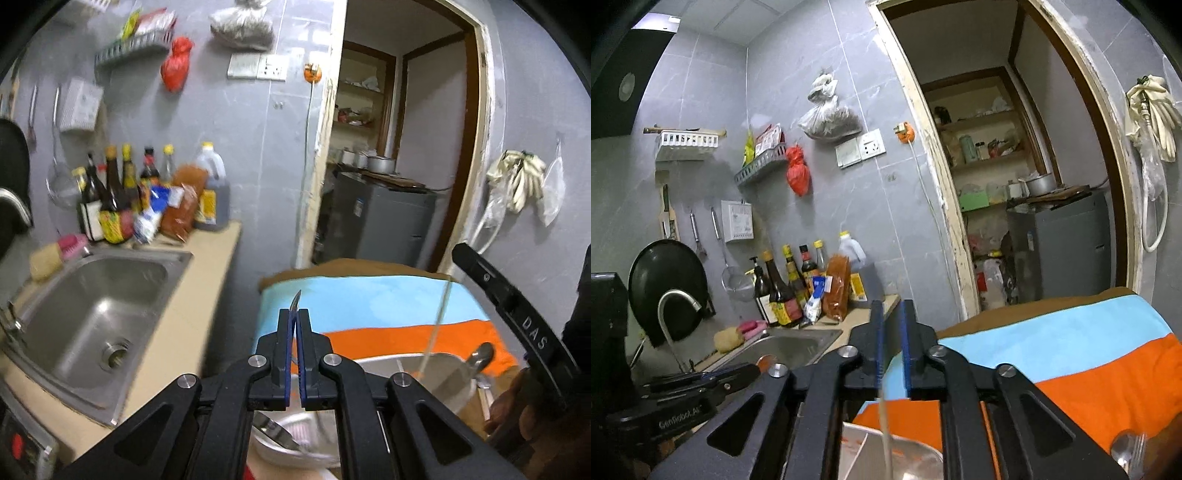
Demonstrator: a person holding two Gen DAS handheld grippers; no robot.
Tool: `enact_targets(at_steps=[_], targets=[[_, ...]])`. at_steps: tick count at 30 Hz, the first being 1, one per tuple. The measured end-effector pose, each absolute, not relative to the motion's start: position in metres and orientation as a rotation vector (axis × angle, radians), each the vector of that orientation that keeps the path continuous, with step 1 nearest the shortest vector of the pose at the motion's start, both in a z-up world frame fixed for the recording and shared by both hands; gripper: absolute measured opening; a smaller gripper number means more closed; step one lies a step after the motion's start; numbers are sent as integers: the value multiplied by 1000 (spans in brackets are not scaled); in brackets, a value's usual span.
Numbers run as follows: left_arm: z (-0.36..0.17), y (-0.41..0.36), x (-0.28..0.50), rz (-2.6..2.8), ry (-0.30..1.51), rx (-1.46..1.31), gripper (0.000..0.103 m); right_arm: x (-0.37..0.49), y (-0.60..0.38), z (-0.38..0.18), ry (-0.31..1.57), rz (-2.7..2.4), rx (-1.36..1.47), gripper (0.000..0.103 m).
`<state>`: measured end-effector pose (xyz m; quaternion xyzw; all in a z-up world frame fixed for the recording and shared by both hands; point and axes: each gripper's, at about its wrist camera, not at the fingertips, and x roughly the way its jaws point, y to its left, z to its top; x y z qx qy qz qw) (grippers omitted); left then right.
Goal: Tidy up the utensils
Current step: 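Open the right tool to drop the chopstick, then open the left tool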
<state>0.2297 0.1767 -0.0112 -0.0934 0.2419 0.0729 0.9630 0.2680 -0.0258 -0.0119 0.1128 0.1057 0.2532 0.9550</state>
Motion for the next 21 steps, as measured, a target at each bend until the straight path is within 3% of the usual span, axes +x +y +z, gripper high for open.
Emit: enact_targets(at_steps=[2, 7, 10, 12, 19, 21], targets=[[-12, 178, 229, 124, 511, -220, 4, 267, -32, -11, 238, 515, 236, 28], [-5, 174, 225, 94, 518, -241, 5, 258, -50, -1, 256, 501, 230, 30], [1, 167, 223, 68, 509, -258, 20, 250, -70, 7, 254, 477, 227, 45], [6, 161, 220, 49, 489, -266, 37, 246, -83, 13, 256, 462, 226, 54], [27, 127, 219, -5, 439, -278, 54, 233, -129, 35, 241, 393, 176, 72], [32, 116, 219, -16, 421, -274, 65, 229, -144, 40, 232, 370, 176, 77]])
